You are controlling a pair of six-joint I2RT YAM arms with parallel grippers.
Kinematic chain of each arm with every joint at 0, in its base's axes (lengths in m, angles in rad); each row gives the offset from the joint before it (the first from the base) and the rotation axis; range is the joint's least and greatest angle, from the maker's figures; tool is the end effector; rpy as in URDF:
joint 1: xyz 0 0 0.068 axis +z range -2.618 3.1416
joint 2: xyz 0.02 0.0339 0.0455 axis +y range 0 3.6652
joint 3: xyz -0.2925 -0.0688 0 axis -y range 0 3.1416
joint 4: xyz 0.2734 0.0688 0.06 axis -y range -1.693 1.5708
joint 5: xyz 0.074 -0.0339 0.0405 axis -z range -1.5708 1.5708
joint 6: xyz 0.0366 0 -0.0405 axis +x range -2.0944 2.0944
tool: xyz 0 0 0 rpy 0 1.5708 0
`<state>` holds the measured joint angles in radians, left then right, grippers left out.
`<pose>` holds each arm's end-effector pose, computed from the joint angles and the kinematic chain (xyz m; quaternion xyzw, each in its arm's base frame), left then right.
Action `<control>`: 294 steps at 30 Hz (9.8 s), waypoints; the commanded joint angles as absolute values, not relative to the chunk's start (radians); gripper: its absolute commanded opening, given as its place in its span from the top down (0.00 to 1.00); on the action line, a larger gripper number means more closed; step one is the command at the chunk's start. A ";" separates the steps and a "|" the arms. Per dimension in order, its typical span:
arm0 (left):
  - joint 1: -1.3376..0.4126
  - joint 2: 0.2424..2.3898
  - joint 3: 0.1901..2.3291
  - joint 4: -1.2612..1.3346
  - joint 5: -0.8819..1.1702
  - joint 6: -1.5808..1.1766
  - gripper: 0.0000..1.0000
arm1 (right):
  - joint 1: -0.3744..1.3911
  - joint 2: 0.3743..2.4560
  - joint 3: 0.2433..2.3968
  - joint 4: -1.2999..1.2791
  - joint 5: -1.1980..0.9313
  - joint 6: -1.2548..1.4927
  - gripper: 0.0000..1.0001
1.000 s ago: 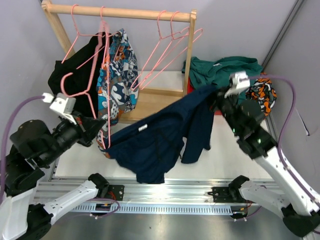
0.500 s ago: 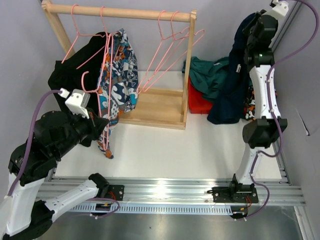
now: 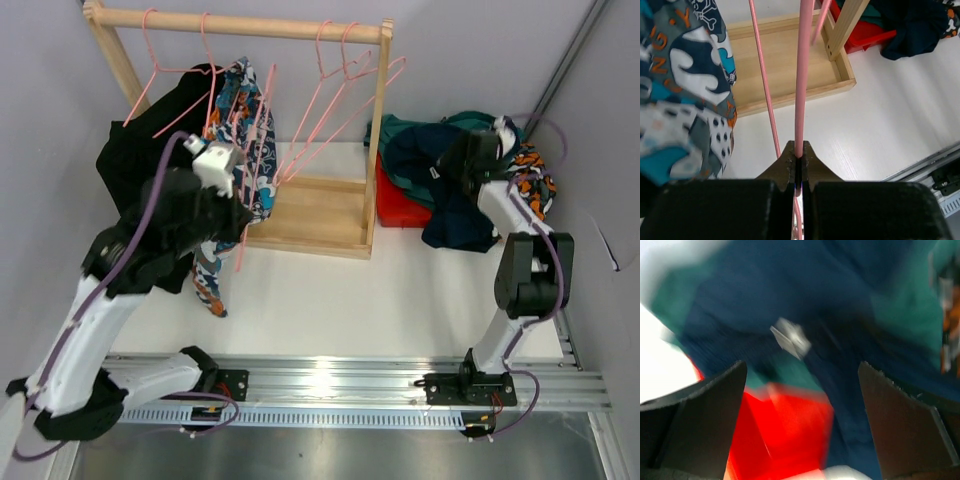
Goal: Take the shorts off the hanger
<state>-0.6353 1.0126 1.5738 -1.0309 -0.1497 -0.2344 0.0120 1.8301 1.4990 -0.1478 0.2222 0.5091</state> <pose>0.1343 -0.0923 0.5080 0.1309 0.8406 -0.1620 0.5000 0.4705 -0.0024 0.3135 0.2647 0.8091 0.0414 0.5230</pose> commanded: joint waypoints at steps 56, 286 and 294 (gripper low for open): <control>-0.328 1.341 2.000 -0.922 -0.054 -0.126 0.10 | 0.376 0.666 0.626 -0.143 0.222 0.603 0.00; -0.311 1.770 2.531 -0.845 0.057 -0.281 1.00 | 0.281 0.680 0.523 0.110 0.175 0.727 0.13; -0.305 1.807 2.470 -0.877 0.090 -0.299 1.00 | 0.288 0.649 0.486 0.103 0.153 0.735 0.14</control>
